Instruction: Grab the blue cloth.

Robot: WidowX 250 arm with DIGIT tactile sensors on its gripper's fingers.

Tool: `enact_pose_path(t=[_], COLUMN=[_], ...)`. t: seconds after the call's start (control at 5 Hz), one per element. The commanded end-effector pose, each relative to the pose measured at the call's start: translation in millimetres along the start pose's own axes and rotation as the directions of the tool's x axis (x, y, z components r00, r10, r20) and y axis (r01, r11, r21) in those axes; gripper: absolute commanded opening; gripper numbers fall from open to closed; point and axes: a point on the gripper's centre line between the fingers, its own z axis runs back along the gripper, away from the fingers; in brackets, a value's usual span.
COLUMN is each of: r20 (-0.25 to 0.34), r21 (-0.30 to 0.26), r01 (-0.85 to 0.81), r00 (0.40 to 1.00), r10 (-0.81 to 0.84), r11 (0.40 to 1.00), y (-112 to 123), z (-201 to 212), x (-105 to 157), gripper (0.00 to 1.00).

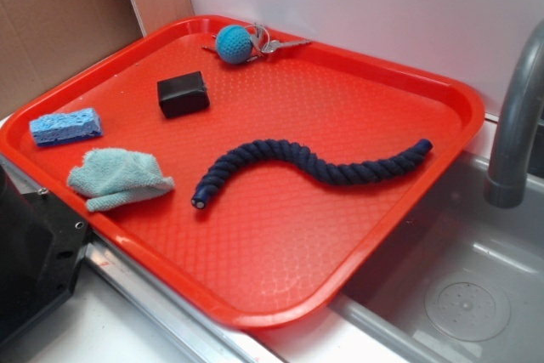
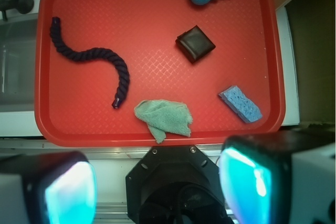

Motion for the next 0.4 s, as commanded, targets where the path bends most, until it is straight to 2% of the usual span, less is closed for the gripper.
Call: enact_pose_path(t=[0.0,0.2], r20=[0.0,-0.019], r21=[0.0,0.12], r01=[0.0,0.031], r00=[1.0,0.999], r10=[0.0,-0.029], r11=[1.0,0.992], y=[0.0,19.2], z=[0.0,-51.8], x=[0.0,24.6], gripper=[1.0,1.0])
